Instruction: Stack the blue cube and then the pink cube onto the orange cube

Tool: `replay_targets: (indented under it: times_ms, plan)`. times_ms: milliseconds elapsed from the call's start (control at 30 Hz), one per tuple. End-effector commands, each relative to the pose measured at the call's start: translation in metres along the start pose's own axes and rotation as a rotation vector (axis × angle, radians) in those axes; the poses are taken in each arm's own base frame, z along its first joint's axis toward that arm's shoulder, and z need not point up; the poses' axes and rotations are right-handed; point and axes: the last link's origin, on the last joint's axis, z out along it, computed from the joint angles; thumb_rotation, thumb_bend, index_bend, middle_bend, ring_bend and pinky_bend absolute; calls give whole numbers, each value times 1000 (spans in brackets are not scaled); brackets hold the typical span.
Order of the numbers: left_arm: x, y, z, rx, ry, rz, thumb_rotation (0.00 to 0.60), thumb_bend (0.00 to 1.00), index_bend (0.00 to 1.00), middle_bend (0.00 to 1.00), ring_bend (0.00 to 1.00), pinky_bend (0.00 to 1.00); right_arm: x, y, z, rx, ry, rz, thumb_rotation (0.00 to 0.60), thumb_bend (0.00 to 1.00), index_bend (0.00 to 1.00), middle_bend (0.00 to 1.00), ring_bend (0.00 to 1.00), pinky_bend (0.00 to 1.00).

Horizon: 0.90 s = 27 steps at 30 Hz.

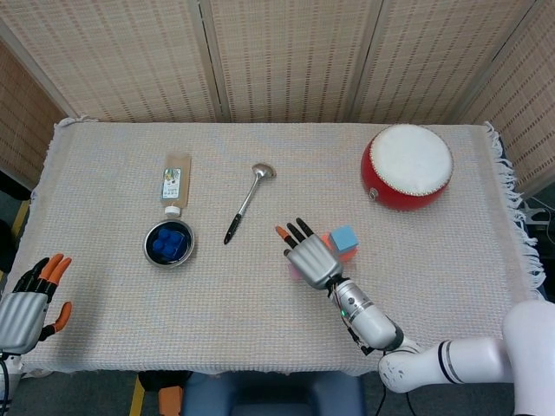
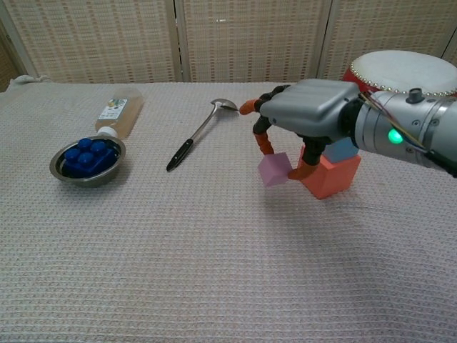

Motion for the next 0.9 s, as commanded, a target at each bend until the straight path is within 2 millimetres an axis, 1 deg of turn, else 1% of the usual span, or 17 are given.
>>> replay_targets:
  times_ms: [33, 200, 333, 500, 633, 767, 900]
  plan:
    - [-2, 1, 1, 1, -6, 4, 600, 482, 0, 0, 0, 163, 24, 16, -3, -16, 14, 49, 600, 144, 552, 0, 0, 0]
    - [-6, 4, 3, -3, -20, 16, 600, 483, 0, 0, 0, 162, 47, 41, -7, -55, -11, 82, 600, 144, 552, 0, 0, 0]
    - [-9, 6, 4, -7, -30, 25, 600, 483, 0, 0, 0, 162, 60, 56, -10, -68, -40, 118, 600, 144, 553, 0, 0, 0]
    - [-12, 7, 6, -9, -41, 35, 600, 483, 0, 0, 0, 162, 74, 77, -13, -78, -98, 93, 600, 144, 557, 0, 0, 0]
    - [-13, 7, 6, -3, -41, 40, 600, 483, 0, 0, 0, 162, 76, 90, -15, -99, -132, 29, 600, 144, 566, 0, 0, 0]
    - [-14, 8, 7, -2, -43, 45, 600, 483, 0, 0, 0, 162, 74, 94, -17, -112, -158, 4, 600, 144, 566, 0, 0, 0]
    - [-16, 9, 7, -3, -48, 48, 600, 483, 0, 0, 0, 163, 67, 99, -18, -116, -185, -5, 600, 144, 567, 0, 0, 0]
